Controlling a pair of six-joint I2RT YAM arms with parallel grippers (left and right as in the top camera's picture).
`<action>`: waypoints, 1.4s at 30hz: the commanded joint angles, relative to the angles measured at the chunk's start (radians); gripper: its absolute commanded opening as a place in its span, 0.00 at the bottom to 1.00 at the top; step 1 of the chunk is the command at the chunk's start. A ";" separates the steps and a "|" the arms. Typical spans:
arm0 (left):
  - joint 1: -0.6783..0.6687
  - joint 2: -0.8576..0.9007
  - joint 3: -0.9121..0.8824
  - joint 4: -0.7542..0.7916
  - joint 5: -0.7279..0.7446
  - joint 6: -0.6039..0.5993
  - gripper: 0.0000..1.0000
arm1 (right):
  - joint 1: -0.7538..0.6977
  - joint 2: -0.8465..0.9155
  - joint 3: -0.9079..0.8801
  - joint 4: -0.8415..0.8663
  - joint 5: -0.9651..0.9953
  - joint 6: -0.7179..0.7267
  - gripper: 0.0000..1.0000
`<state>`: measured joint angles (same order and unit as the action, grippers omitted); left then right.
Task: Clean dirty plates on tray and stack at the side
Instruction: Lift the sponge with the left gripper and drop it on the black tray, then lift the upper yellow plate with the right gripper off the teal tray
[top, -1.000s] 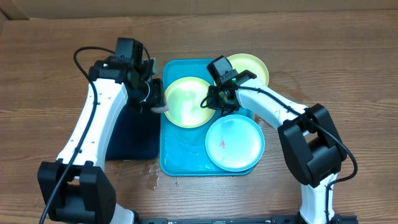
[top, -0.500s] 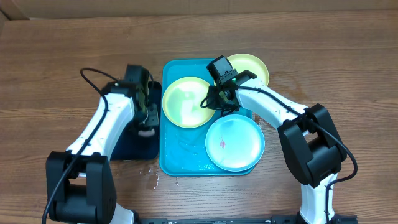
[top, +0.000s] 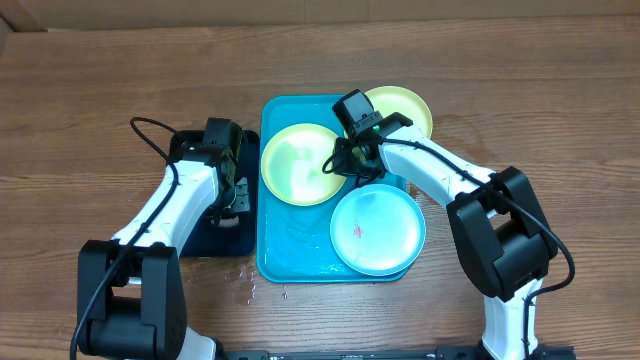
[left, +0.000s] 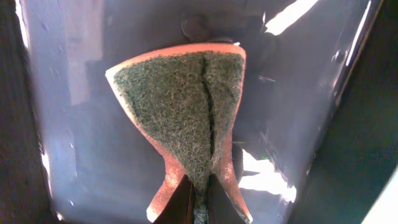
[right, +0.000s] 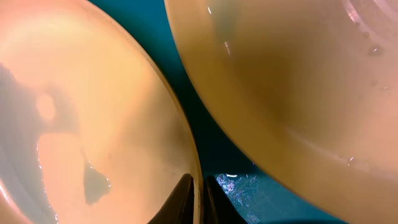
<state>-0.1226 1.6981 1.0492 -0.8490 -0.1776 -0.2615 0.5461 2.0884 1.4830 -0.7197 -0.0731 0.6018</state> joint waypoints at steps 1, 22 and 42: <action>-0.001 0.002 -0.010 0.047 -0.042 0.079 0.04 | 0.010 0.001 0.016 0.004 -0.006 -0.003 0.08; -0.001 -0.007 0.008 0.034 -0.005 0.095 0.13 | 0.010 0.001 0.016 0.004 -0.006 -0.003 0.13; 0.000 -0.359 0.400 -0.221 0.164 -0.019 1.00 | 0.010 0.001 0.015 -0.007 -0.006 -0.003 0.04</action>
<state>-0.1226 1.3598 1.4391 -1.0508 -0.0170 -0.2405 0.5514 2.0884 1.4830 -0.7334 -0.0734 0.6037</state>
